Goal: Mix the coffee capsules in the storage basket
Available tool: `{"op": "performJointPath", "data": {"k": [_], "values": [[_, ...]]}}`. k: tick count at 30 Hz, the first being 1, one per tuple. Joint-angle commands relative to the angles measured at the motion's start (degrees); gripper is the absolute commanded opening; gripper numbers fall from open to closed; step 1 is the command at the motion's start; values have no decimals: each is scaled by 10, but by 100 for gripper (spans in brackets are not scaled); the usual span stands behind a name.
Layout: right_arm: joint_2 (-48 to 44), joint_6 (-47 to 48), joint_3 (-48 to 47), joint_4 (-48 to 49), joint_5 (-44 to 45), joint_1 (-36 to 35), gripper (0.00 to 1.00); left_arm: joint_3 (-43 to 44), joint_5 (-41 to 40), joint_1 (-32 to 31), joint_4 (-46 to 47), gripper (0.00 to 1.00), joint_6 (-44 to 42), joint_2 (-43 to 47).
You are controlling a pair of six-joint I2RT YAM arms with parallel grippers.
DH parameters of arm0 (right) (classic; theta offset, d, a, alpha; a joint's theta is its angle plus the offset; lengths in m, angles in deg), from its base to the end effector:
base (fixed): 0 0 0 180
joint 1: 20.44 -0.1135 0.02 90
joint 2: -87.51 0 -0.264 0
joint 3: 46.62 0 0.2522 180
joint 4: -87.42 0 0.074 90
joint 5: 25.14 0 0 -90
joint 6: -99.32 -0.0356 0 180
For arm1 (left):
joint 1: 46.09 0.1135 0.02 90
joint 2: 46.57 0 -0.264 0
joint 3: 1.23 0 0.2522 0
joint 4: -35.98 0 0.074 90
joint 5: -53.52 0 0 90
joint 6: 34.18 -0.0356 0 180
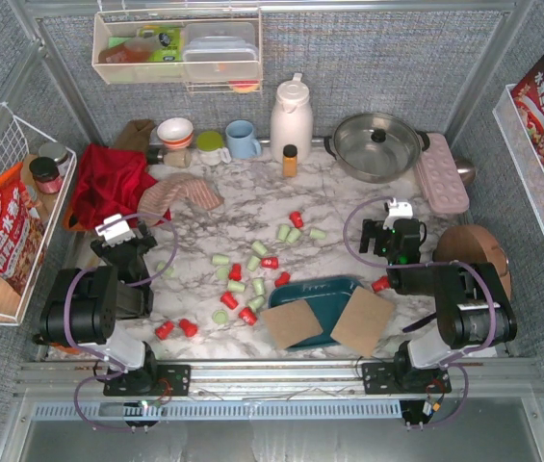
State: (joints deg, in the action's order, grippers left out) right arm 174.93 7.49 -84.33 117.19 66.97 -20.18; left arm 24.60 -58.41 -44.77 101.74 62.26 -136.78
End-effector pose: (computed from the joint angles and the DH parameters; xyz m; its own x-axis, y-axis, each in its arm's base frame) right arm 0.2742 -0.0026 0.1475 -0.3396 0.0335 -0.9400 0.0500 0.9986 0.0175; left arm 0.2366 0.0188 0.1527 0.0682 -0.1025 -0.9924 -0.3894 0.9131 -0.1211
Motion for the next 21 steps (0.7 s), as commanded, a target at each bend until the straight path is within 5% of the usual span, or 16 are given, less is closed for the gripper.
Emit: {"op": "performJointPath", "data": {"k": [1,4,7,12,21], "values": [[-4,-3,0,15,-2,-2,99,0,4,2,5,99,2,0],[-27,-2,-23,-35,38,-14,99,0,4,1,6,99,2,0],[-78,-37,-96,-220,97,-14,99,0,4,1,6,99,2,0],[-158,-70,-150,-375,130,-14,99,0,4,2,5,99,2,0],[-243,-150,-151,-447,256,-13,99,0,4,1,5,99,3,1]]}}
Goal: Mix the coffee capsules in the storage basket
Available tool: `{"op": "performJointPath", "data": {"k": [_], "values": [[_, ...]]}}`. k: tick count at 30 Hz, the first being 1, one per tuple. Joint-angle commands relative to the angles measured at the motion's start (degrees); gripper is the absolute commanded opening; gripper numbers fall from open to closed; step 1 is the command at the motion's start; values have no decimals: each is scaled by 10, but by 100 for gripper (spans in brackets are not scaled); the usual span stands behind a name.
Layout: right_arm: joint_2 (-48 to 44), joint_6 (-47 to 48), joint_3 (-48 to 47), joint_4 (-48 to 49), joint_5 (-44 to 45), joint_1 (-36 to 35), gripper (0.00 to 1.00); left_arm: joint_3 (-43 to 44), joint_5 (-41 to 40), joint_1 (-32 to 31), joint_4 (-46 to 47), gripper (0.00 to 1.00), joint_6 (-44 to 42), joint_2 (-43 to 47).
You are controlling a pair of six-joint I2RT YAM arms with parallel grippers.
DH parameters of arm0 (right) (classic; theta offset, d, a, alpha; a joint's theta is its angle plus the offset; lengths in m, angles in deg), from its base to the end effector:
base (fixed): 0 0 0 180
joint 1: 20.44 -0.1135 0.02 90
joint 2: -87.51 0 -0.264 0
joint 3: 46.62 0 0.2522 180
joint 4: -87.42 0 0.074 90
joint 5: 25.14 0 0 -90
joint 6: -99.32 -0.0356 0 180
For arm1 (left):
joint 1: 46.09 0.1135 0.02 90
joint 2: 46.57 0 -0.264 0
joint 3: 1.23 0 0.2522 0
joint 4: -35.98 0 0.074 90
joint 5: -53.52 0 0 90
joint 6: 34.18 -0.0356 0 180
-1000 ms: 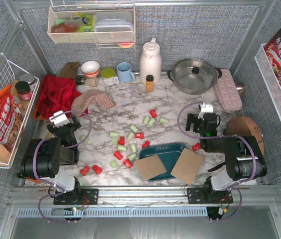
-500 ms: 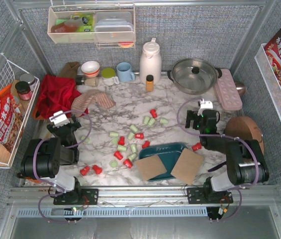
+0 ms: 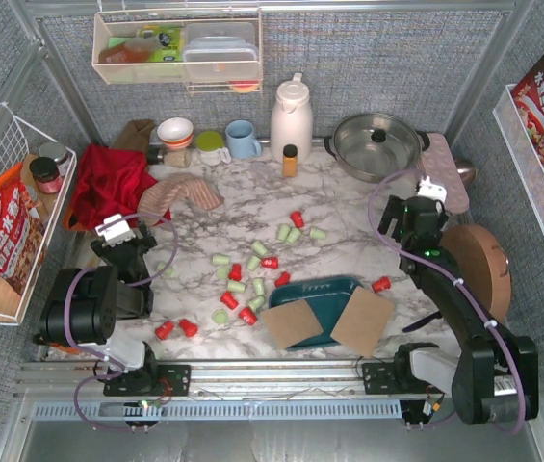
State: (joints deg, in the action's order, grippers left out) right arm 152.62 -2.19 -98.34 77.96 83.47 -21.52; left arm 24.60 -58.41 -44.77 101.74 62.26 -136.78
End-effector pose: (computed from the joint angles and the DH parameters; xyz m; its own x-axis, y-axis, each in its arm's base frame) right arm 0.2537 -0.0066 0.2527 -0.3253 0.1830 -0.9277 0.3481 0.9354 0.0624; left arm 0.2366 0.0188 0.1527 0.0682 -0.1025 -0.9924 -0.3894 0.9131 -0.1211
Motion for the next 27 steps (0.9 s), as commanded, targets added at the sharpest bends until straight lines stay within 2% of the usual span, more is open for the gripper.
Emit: {"op": "performJointPath", "data": {"k": [1,4,6,14,17,19,22,24,27], "values": [[-25,-64,-20,-74,109,1,99,0,5,2,6,99,2,0],[-41,-96,-37,-131,160,7,99,1,7,3,4,99,3,1],[-56,-86,-36,-139,162,10,99,2,8,3,2,99,4,0],[-112,-25,-74,-208,71,5,99,2,8,3,3,99,4,1],[-141,-39,-74,-245,61,-5,99,0,9,3,4,99,2,1],[-164,-66,-65,-268,60,-13,99,-1,39,1,6,99,-12,3],[-195,-102,-49,-280,46,-28,99,-7,53,-2,-8,99,-25,35],[-206,-111,-36,-264,44,-44,99,-5,50,-5,-61,99,-25,91],[-209,-116,-30,-254,43,-63,99,43,39,-6,-255,99,33,199]]}}
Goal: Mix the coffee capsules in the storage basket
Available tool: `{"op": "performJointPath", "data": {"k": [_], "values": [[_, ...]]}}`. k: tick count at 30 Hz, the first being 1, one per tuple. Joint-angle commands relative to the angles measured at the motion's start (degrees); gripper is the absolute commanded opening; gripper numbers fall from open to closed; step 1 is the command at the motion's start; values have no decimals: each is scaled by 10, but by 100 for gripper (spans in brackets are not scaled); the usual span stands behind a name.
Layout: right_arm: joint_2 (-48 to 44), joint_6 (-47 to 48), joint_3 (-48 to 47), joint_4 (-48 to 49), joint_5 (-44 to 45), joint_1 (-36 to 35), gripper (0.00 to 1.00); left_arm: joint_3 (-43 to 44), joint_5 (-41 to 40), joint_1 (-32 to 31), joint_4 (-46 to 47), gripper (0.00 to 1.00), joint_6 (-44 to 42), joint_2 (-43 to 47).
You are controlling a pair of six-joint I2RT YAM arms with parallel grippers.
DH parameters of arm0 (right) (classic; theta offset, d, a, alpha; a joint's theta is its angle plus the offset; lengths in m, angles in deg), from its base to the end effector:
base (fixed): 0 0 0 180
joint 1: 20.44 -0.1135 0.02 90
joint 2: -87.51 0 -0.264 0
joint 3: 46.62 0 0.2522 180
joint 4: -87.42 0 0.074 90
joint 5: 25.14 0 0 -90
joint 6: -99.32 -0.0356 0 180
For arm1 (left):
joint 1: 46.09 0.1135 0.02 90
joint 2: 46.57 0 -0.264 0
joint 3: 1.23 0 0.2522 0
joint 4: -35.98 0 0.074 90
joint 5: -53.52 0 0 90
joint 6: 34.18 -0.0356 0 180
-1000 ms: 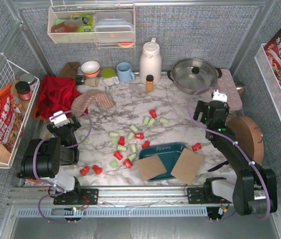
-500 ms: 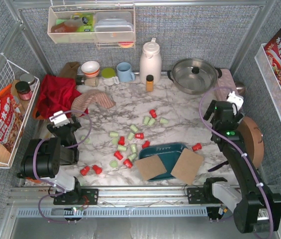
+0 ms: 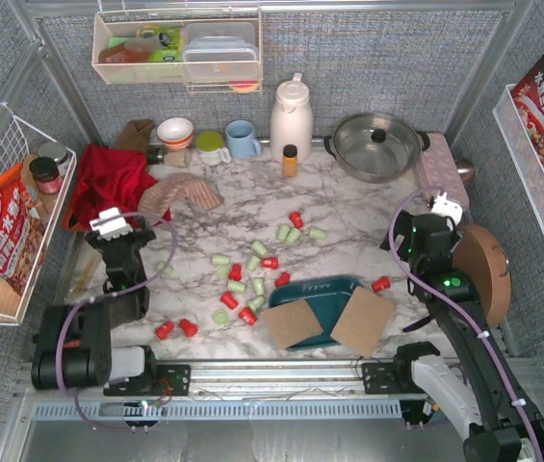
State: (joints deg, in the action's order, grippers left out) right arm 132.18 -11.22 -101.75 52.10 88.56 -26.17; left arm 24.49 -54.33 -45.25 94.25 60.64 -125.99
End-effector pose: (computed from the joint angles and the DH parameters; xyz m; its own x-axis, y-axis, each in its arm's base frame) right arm 0.1775 0.0034 0.3001 -0.2965 0.2931 -0.9089 0.4010 0.9020 0.1601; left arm 0.2282 0.0143 0.1784 0.1062 -0.0784 -0.9912 -0.3116 0.9440 -0.1081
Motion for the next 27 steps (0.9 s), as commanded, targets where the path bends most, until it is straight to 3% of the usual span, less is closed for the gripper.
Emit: {"op": "performJointPath", "data": {"k": [1,3,7,11,13,16,23,27], "values": [[-6,-30,2,4,-18,-21,99,74,-14,-1,-269,99,87,121],[-13,-40,9,18,-32,-37,99,128,-43,-1,-402,99,157,151],[-16,-37,15,40,-31,-92,99,211,-52,-1,-560,99,286,164],[-17,-20,9,41,-4,-140,99,228,3,1,-630,99,412,184],[-24,-16,10,38,4,-152,99,238,74,0,-631,99,403,195],[-33,-15,15,40,6,-160,99,292,89,-26,-723,99,401,196],[-21,-11,20,51,9,-182,99,320,15,-206,-815,98,370,189],[-9,4,19,63,10,-206,99,289,21,-301,-817,86,372,198]]}}
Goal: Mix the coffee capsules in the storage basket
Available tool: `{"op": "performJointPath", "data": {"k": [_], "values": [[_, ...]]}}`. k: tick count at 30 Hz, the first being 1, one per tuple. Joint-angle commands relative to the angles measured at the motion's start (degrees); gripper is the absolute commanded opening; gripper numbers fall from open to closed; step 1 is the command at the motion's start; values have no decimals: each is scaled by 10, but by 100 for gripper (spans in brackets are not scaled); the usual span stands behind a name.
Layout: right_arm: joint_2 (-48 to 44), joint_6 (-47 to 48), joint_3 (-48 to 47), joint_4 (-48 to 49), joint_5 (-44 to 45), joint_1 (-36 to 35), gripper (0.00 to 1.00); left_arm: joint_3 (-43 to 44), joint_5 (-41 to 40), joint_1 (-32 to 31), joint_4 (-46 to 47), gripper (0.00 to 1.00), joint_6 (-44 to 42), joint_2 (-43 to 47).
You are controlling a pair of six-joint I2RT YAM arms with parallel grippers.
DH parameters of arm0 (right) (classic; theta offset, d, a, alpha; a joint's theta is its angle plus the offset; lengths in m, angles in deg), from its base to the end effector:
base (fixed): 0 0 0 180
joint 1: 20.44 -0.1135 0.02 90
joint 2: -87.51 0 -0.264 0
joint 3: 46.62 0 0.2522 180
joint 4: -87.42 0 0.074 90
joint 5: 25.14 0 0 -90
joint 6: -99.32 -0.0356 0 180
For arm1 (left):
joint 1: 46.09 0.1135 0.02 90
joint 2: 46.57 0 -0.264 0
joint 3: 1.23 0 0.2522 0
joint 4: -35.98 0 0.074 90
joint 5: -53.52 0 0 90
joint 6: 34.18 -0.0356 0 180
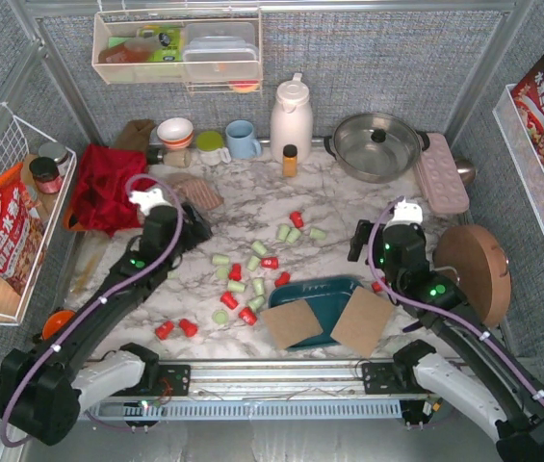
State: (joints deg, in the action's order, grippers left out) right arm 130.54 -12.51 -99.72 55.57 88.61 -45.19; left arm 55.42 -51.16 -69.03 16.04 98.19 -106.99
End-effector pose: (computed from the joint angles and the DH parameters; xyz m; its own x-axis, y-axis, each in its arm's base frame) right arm 0.1643 0.0600 0.2982 -0.3290 0.2231 -0.9176 0.0849 0.9747 0.2066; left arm 0.2251 -0.0855 0.2829 -0.3837 -0.5455 -0.7451 -0.1289 0.8306 -0.5417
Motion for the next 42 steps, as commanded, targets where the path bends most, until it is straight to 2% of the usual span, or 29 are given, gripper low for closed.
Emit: {"op": "performJointPath", "data": {"k": [1,4,11,15,20,25,31,42], "values": [[11,20,-1,31,13,-21,99,-31,-8,-87,-30,83,0,13],[20,27,-1,35,21,-29,99,-54,15,-164,-6,74,9,22],[31,29,7,46,28,-38,99,-48,-8,-328,31,69,28,-44],[35,29,8,48,31,-43,99,-24,-21,-385,23,66,55,-101],[35,30,7,48,32,-49,99,24,-69,-445,-41,65,96,-152],[33,30,9,49,34,-52,99,44,-94,-467,-105,65,140,-170],[31,30,11,49,33,-55,99,38,-124,-488,-160,64,194,-149],[32,31,9,49,34,-58,99,3,-105,-503,-126,64,241,-134]]}}
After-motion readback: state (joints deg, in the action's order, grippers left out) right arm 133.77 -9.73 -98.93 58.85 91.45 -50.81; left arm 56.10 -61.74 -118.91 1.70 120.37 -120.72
